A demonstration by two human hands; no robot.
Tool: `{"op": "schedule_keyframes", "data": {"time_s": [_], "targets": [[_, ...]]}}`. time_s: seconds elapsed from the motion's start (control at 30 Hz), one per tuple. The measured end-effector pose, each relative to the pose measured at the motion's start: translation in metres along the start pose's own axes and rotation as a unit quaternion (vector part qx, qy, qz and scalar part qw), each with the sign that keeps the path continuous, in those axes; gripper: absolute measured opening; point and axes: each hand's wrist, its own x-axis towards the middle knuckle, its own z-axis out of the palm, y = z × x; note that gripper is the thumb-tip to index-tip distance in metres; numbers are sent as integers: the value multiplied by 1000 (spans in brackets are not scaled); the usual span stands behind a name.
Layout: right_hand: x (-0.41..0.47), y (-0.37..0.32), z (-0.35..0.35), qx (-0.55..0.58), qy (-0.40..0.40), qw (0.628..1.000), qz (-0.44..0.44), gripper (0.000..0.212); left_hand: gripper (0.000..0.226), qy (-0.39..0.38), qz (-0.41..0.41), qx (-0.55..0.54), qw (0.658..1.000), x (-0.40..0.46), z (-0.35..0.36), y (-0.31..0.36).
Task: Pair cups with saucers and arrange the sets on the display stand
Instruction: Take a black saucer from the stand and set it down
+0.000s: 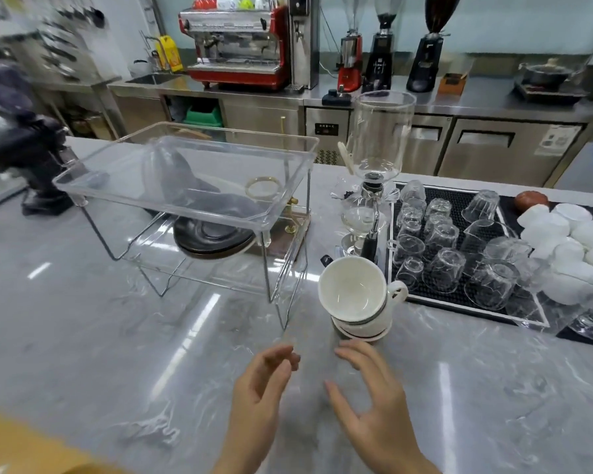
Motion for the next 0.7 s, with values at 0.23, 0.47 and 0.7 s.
{"op": "schedule_keyframes", "data": {"time_s": [0.23, 0.47, 0.7], "targets": [[20, -46, 47, 49, -52, 997, -32, 36, 33, 50, 160, 229, 959, 4, -73, 23], [48, -93, 90, 68, -83, 993, -43, 52, 44, 78, 220, 268, 935, 33, -122, 49], [83, -116, 126, 68, -88, 994, -6, 65, 48, 69, 239, 264, 932, 75, -145, 67]]}}
